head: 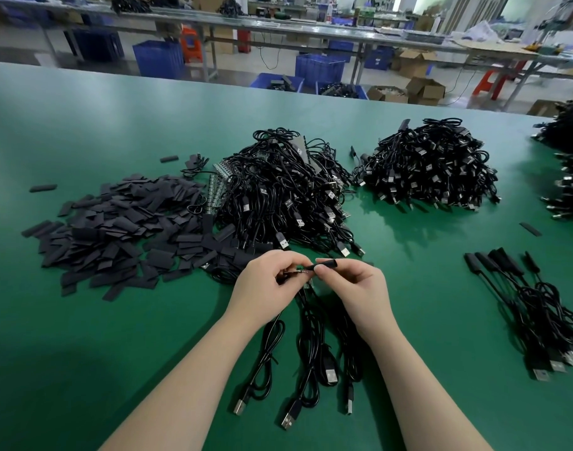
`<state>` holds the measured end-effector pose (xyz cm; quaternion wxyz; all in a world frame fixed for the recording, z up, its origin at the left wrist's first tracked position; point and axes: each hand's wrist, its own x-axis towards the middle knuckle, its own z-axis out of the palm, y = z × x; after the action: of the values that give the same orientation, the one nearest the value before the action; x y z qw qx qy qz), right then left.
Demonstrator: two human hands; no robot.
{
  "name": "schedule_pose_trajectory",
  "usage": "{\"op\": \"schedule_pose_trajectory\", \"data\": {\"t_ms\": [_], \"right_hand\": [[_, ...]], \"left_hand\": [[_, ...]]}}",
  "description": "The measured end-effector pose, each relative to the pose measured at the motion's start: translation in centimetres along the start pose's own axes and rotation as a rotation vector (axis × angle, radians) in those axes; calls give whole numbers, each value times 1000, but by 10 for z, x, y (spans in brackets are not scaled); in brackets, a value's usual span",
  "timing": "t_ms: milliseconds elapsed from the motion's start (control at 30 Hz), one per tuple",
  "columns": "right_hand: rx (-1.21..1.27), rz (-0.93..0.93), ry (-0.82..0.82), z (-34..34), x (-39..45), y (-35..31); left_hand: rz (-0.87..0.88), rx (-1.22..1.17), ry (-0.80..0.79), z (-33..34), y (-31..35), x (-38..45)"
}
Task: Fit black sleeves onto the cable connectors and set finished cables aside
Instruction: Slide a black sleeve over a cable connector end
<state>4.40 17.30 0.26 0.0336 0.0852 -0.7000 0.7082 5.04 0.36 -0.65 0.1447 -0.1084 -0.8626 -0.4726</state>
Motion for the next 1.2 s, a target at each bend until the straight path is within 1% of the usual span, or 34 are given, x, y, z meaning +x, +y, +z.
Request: {"op": "schedule_pose_trajectory", "data": {"t_ms": [100,233,300,400,533,667,733,867,1000,1133,1200], "right_hand": [[13,13,31,-1,1,2],[76,53,87,-6,0,3],[54,43,39,-4,-2,1],[-58,-61,-61,3,-8,1],[-93,-68,-15,6,-9,0],[-108,-25,-10,6,-11,-2],[-115,-9,9,6,-11,-1],[-38,50,91,6,-9,-2],[53,49,78,3,-8,-5],[147,74,177,1,-6,-5],[158,78,191,1,-5,-5]], "left_hand": [[8,4,0,1,0,0],[-51,-32,15,2,-4,2],[-76,-23,31,2,-6,2],[-110,-8,10,1,-5,2],[-105,73,-23,0,0,0],[-72,202,-13,0,4,-1],[-62,208,-10,-1,6,-2],[-4,182,32,-1,8,-2],[-28,95,38,-1,6,-1],[-36,108,31,0,5,0],[-44,111,30,1,5,0]]}}
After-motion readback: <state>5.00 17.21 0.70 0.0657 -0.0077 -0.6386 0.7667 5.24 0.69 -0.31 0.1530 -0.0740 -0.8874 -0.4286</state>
